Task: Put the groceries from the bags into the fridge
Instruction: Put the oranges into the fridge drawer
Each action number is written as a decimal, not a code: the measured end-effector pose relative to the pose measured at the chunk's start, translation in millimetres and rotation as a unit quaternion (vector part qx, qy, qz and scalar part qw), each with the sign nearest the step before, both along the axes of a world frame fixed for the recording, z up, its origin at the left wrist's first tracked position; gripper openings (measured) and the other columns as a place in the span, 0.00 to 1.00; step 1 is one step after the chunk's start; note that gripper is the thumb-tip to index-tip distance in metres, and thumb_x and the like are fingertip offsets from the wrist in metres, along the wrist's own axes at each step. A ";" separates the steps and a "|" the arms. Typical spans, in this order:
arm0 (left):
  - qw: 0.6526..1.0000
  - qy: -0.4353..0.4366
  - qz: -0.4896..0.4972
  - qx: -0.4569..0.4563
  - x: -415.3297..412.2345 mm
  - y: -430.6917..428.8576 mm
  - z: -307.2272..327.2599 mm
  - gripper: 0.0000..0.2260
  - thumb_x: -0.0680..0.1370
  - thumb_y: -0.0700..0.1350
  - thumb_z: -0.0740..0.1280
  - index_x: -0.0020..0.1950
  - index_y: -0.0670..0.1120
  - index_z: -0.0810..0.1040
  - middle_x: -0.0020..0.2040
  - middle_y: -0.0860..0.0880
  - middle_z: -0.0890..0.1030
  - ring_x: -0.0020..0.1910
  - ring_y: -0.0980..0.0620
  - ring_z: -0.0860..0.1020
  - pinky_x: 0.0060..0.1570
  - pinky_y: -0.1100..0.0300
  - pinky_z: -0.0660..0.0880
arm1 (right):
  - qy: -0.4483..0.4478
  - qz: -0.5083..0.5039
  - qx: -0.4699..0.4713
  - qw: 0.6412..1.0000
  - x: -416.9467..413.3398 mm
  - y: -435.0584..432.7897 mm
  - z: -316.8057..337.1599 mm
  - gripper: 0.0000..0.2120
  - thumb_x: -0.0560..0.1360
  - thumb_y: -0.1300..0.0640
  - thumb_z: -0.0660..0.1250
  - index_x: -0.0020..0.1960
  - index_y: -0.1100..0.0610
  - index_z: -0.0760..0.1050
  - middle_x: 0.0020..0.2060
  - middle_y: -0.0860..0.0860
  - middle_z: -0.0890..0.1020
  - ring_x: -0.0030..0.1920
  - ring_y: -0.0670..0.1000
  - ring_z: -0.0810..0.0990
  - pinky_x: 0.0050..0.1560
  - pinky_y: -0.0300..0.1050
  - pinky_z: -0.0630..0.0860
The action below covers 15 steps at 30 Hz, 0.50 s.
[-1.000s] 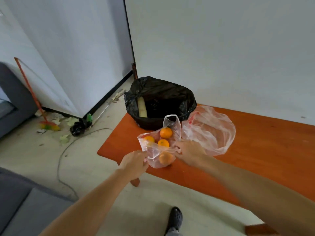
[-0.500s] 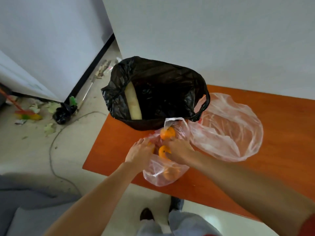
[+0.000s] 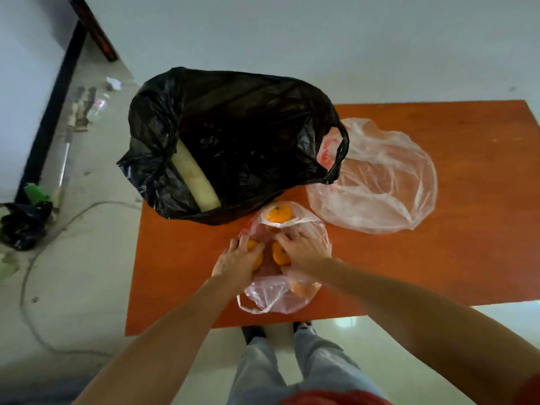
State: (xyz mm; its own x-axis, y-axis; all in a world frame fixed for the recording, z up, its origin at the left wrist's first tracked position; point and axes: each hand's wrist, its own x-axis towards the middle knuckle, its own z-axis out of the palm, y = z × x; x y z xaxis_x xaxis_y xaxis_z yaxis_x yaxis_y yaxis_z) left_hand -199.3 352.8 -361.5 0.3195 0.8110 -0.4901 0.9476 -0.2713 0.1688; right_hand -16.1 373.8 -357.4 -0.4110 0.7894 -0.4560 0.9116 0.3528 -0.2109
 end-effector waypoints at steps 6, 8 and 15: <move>0.997 -0.017 -0.059 0.056 -17.5 -2.1 24.5 0.30 0.75 0.48 0.69 0.73 0.55 0.58 0.70 0.45 0.59 0.66 0.42 0.64 0.55 0.52 0.74 | 0.085 -0.030 0.063 0.994 9.9 -16.5 34.4 0.35 0.66 0.47 0.72 0.69 0.51 0.63 0.71 0.58 0.63 0.72 0.61 0.61 0.69 0.57 0.64; 0.994 -0.021 -0.074 0.082 -20.9 -3.6 39.9 0.32 0.75 0.48 0.68 0.75 0.55 0.55 0.68 0.46 0.60 0.66 0.43 0.64 0.55 0.54 0.74 | 0.112 -0.055 0.083 0.989 15.6 -27.5 57.6 0.35 0.67 0.40 0.69 0.68 0.48 0.60 0.71 0.56 0.62 0.69 0.60 0.65 0.58 0.52 0.71; 0.977 -0.034 -0.158 0.137 14.2 -11.8 88.5 0.32 0.74 0.56 0.68 0.74 0.55 0.57 0.70 0.44 0.57 0.70 0.42 0.60 0.60 0.52 0.72 | 0.056 -0.140 0.162 0.975 67.8 -78.9 95.4 0.37 0.67 0.40 0.69 0.72 0.49 0.59 0.65 0.51 0.69 0.61 0.56 0.72 0.56 0.47 0.73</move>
